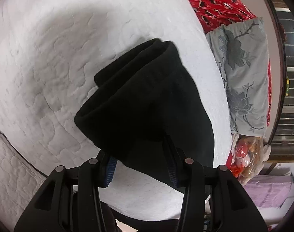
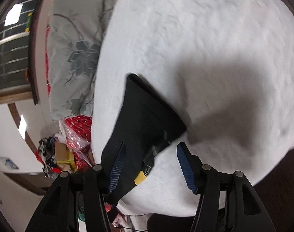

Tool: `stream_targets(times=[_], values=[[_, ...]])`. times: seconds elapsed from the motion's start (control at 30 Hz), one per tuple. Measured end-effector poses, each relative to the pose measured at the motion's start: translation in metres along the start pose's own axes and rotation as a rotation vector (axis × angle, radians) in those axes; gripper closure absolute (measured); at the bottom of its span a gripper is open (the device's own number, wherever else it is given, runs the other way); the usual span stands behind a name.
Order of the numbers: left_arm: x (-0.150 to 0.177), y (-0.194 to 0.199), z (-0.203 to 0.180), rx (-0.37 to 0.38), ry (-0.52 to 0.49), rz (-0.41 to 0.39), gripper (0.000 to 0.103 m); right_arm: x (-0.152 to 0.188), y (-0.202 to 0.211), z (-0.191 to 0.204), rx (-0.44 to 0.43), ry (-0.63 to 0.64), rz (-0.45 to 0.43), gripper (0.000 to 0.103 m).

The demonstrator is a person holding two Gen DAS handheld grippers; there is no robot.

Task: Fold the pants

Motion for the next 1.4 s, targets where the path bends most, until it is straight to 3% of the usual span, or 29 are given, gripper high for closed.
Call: stream_targets(times=[0.1,0.23,0.27,0.33,0.37,0.43,0.47,0.57,0.67,0.77,0.83,0.87,0.9,0.97,1.03,1.17,1.3,1.4], values=[[0.0,-0.001,0.002,0.006,0.013,0.0,0.06,-0.002,-0.013,-0.005,-0.002,-0.028,0.006,0.041],[-0.002,0.0,0.002,-0.038,0.001,-0.014,0.063,-0.02,-0.019,0.007,-0.048,-0.022,-0.092,0.037],[-0.001,0.001,0.002,-0.056,-0.007,-0.02,0.075,-0.022,-0.021,0.009,-0.044,-0.021,-0.102,0.04],[-0.001,0.004,-0.001,-0.096,-0.032,-0.033,0.086,-0.026,-0.021,0.011,-0.024,-0.001,-0.119,0.076],[0.001,0.006,-0.002,-0.102,-0.042,-0.036,0.086,-0.03,-0.019,0.013,-0.008,0.022,-0.113,0.096],[0.005,0.008,-0.004,-0.12,-0.073,-0.04,0.088,-0.038,-0.006,0.027,-0.025,0.1,-0.119,0.096],[0.007,0.005,-0.003,-0.136,-0.09,-0.037,0.088,-0.041,0.004,0.042,0.017,0.223,-0.137,0.096],[0.012,-0.007,0.006,-0.148,-0.078,-0.017,0.088,-0.041,0.017,0.047,0.161,0.439,-0.172,0.095],[0.012,-0.003,0.006,-0.131,-0.061,-0.013,0.088,-0.044,0.007,0.013,0.28,0.455,-0.146,0.086],[0.018,0.006,0.009,-0.127,-0.083,0.005,0.088,-0.041,0.01,0.0,0.214,0.368,-0.152,0.083],[0.025,0.018,0.01,-0.097,-0.109,0.008,0.088,-0.039,0.017,0.001,0.21,0.348,-0.144,0.075],[0.028,0.024,0.009,-0.082,-0.12,0.004,0.088,-0.038,0.025,0.003,0.203,0.339,-0.147,0.064],[0.03,0.032,0.007,-0.065,-0.131,-0.009,0.088,-0.038,0.033,0.005,0.196,0.334,-0.161,0.055],[0.027,0.053,-0.001,-0.025,-0.163,-0.056,0.088,-0.045,0.053,0.011,0.176,0.333,-0.209,0.047],[0.014,0.073,-0.016,-0.016,-0.204,-0.112,0.086,-0.051,0.065,0.018,0.171,0.348,-0.238,0.047],[-0.023,0.074,-0.042,-0.087,-0.266,-0.151,0.066,-0.064,0.063,0.036,0.167,0.374,-0.235,0.045],[-0.049,0.047,-0.055,-0.179,-0.304,-0.11,0.066,-0.069,0.043,0.043,0.166,0.382,-0.191,0.045],[-0.05,0.027,-0.061,-0.232,-0.356,-0.057,0.066,-0.072,0.031,0.045,0.191,0.397,-0.174,0.045]])
Point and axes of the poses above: each gripper's, at about its wrist camera, not at the fingertips, and y roughly against the way its jaws point, z to its left, x to its underside, the point moved 9 cm from there along -y, roughly the way its jaws point, and after that the axes turned 1 degree about -x, right-handed, at the moved point
